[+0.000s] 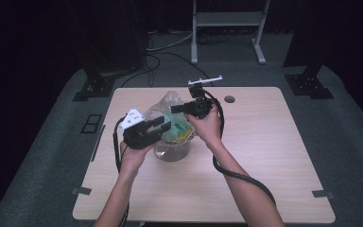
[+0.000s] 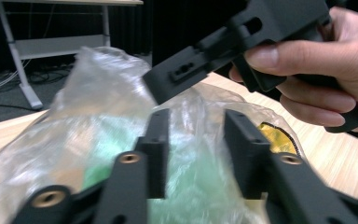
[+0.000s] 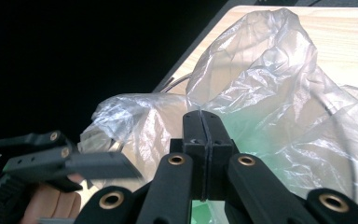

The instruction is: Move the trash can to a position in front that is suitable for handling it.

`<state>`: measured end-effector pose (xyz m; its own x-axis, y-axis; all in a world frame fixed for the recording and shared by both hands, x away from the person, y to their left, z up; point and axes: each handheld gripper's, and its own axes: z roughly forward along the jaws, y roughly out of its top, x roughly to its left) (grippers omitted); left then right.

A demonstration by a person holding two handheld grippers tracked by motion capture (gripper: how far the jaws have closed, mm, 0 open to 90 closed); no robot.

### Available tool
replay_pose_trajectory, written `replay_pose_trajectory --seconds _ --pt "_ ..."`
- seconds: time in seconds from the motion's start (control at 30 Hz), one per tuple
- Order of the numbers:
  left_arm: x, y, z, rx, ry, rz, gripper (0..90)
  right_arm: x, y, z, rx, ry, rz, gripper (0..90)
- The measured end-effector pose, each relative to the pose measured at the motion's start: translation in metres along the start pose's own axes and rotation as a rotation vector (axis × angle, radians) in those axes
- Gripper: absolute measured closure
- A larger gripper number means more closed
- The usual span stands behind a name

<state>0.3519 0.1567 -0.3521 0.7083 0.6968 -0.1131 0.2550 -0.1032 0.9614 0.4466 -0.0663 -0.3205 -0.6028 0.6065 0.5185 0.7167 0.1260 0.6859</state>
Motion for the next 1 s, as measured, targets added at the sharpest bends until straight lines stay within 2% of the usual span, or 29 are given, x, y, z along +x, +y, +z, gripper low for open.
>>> replay_pose_trajectory --seconds 0.17,0.23,0.37,0.63,0.8,1.0 --pt "0.002 -0.004 -0.011 -0.006 0.013 -0.016 47.8 -0.003 -0.001 -0.003 -0.016 -0.001 0.004 90.0" --pt "0.002 -0.006 -0.017 -0.007 0.032 -0.015 41.0 -0.003 -0.001 -0.004 -0.02 -0.003 0.008 90.0" --pt "0.001 -0.011 -0.028 0.01 0.063 0.008 35.1 -0.005 -0.001 -0.005 -0.038 -0.018 0.011 90.0" --pt "0.0 -0.021 -0.04 0.049 0.107 0.035 19.1 -0.012 -0.001 -0.008 -0.054 -0.018 0.035 90.0" --pt "0.003 -0.026 -0.047 0.051 0.114 0.029 17.4 -0.014 0.0 -0.009 -0.06 -0.02 0.051 90.0" --pt "0.01 -0.037 -0.046 0.088 0.126 0.019 15.4 -0.014 0.001 -0.012 -0.072 -0.009 0.059 90.0"
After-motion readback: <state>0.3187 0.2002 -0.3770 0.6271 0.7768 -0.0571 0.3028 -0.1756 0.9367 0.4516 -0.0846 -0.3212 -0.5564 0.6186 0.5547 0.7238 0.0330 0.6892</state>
